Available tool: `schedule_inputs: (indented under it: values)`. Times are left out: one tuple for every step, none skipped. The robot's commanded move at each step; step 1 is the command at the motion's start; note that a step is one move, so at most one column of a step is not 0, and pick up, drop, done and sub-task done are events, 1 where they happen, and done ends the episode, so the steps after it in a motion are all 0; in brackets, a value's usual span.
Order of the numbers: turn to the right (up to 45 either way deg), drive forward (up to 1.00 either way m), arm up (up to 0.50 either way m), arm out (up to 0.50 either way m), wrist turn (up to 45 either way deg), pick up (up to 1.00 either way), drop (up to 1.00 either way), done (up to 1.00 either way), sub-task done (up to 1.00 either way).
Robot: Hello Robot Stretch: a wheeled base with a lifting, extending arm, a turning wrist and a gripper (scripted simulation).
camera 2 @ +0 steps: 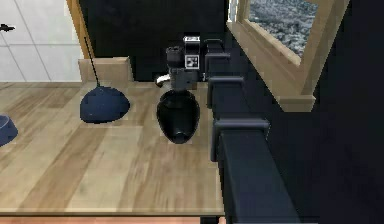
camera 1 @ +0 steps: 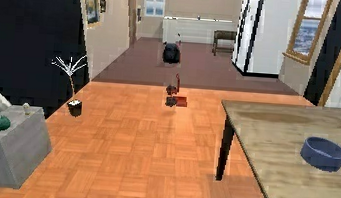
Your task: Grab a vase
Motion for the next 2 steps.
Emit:
schedule_inputs:
  values:
    - [0.0, 0.0, -0.24, 0.0, 0.0, 0.0, 0.0, 0.0, 0.0]
    - [0.0, 0.0, 0.0, 0.0, 0.0, 1.0, 0.0, 0.0, 0.0]
